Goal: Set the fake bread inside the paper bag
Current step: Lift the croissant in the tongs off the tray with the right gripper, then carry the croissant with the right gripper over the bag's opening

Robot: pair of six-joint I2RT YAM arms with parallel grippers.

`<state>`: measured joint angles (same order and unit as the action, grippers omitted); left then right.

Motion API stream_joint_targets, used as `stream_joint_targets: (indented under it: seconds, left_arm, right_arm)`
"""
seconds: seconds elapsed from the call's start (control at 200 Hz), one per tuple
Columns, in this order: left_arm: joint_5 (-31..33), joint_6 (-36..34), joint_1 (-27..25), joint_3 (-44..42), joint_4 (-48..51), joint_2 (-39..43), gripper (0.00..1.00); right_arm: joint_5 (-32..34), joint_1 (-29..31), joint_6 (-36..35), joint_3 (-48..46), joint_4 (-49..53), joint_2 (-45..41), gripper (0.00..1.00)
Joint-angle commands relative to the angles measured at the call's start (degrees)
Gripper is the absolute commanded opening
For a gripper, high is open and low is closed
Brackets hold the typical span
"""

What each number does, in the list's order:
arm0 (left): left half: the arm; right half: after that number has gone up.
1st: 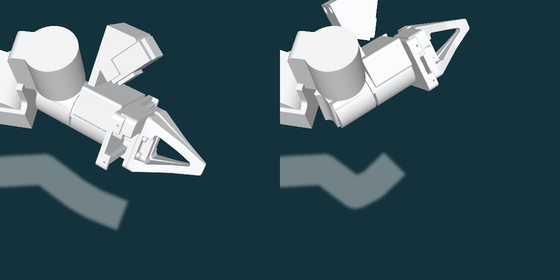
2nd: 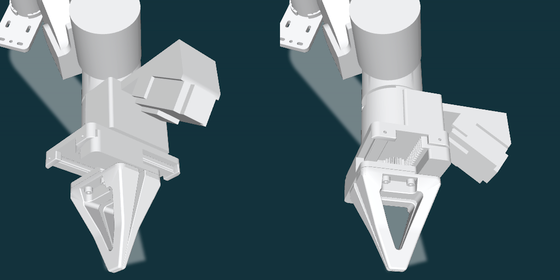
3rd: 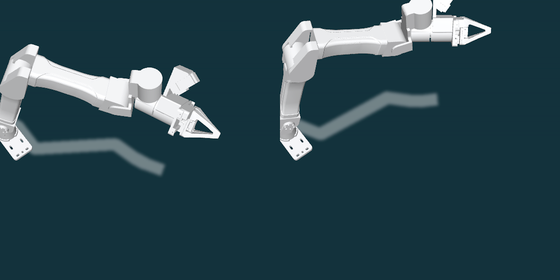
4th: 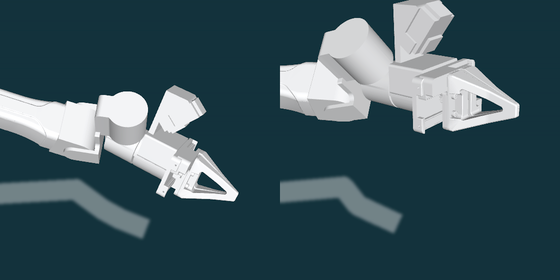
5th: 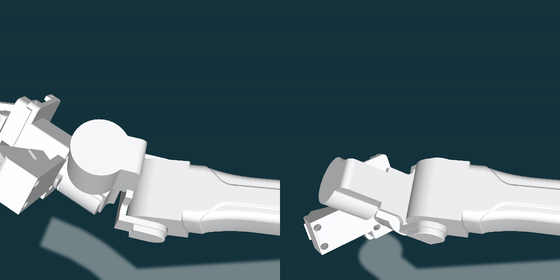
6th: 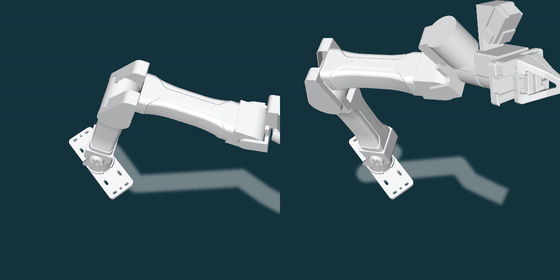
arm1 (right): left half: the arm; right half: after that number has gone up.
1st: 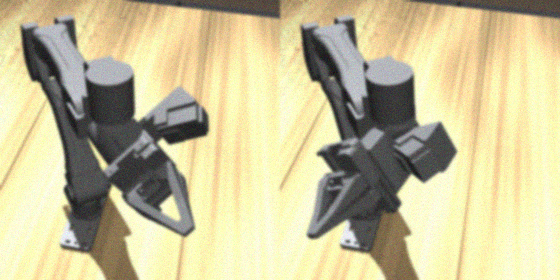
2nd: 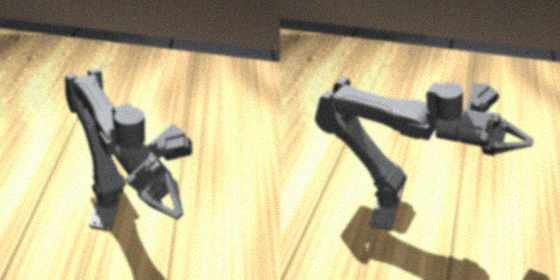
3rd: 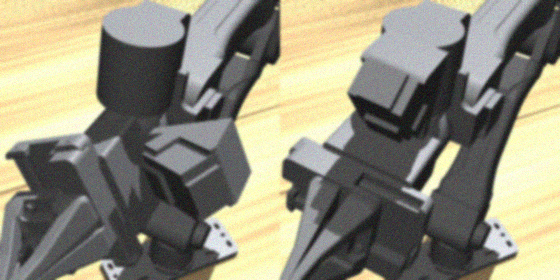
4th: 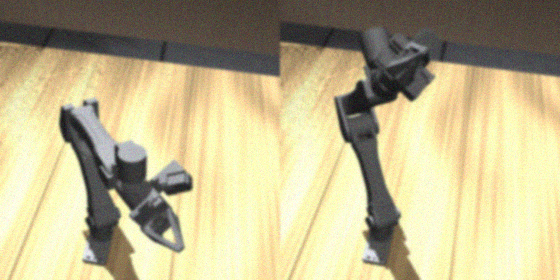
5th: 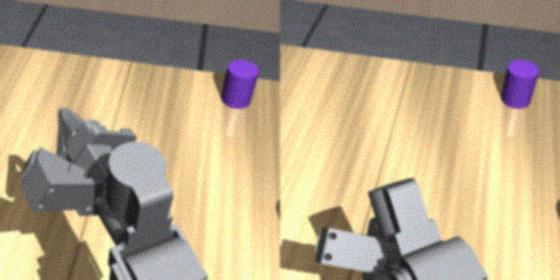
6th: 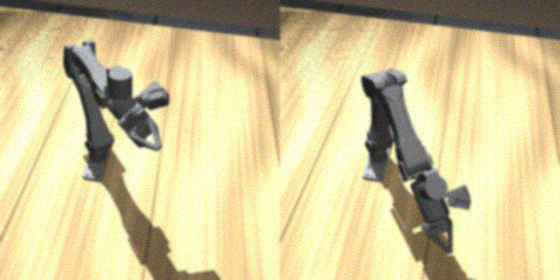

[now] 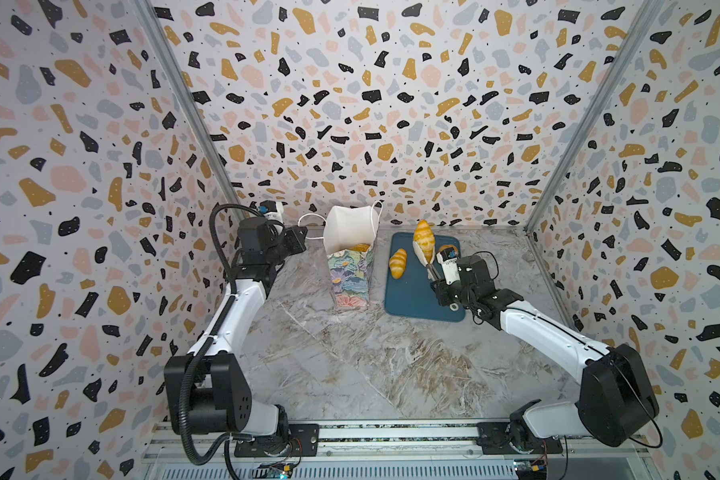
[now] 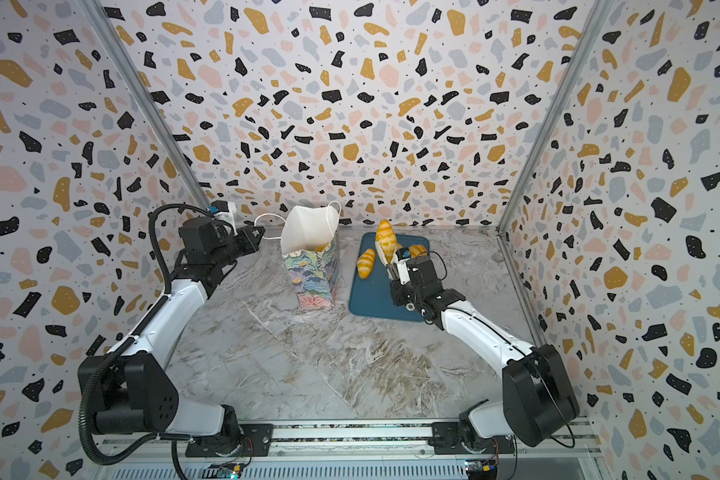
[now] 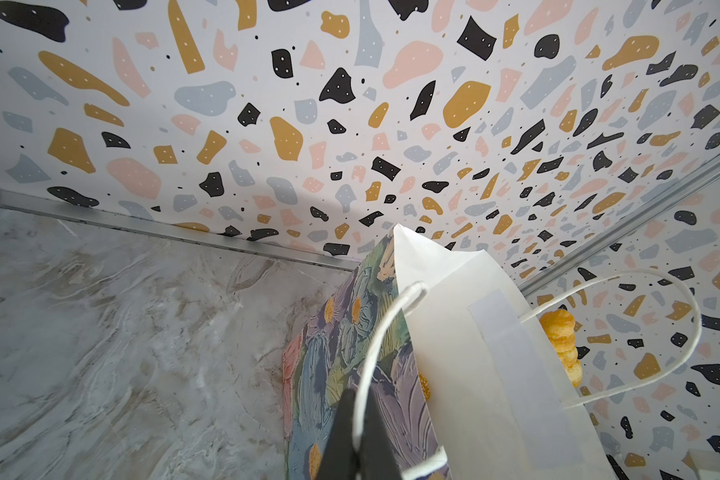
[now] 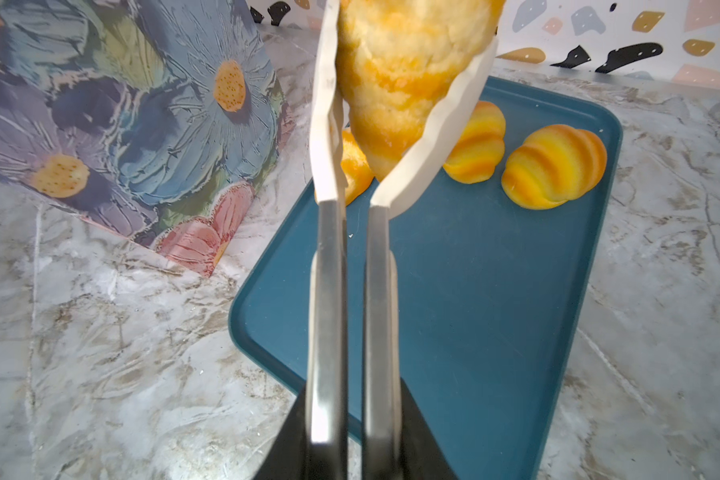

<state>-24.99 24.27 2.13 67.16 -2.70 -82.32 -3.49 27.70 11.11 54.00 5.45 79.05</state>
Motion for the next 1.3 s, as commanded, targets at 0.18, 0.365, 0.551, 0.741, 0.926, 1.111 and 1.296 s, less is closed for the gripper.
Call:
stream_joint_targets:
  seconds: [0.18, 0.365, 0.551, 0.741, 0.926, 1.111, 1.296]
  left_arm:
    - [-0.7, -0.2, -0.3, 0.2, -1.9, 1.2, 0.00]
    - [-0.6, -0.3, -0.3, 0.3, -1.8, 1.1, 0.00]
    - [-0.5, -0.5, -0.3, 0.3, -1.7, 1.3, 0.00]
    - [-0.5, -0.5, -0.3, 0.3, -1.6, 1.4, 0.00]
    - [-0.5, -0.5, -0.3, 0.4, -1.5, 1.4, 0.00]
    - [-0.6, -0.5, -0.3, 0.4, -1.5, 1.4, 0.00]
    - [-0.4, -0.7, -0.2, 0.6, -1.3, 1.2, 0.00]
  right_arm:
    - [-0.8, 0.9, 1.4, 0.9, -3.1, -3.8, 0.16]
    - [-0.8, 1.6, 1.6, 1.9, -2.7, -4.5, 0.16]
    - [-0.8, 2.6, 2.0, 3.5, -1.8, -4.4, 0.16]
    - [-0.5, 3.6, 2.1, 5.2, -1.4, -5.0, 0.16]
    - [-0.1, 4.7, 2.2, 6.8, -0.8, -5.9, 0.17]
    - [0.7, 5.7, 2.2, 7.8, -0.5, -6.8, 0.17]
    - [1.2, 6.2, 2.3, 8.9, -0.5, -7.3, 0.18]
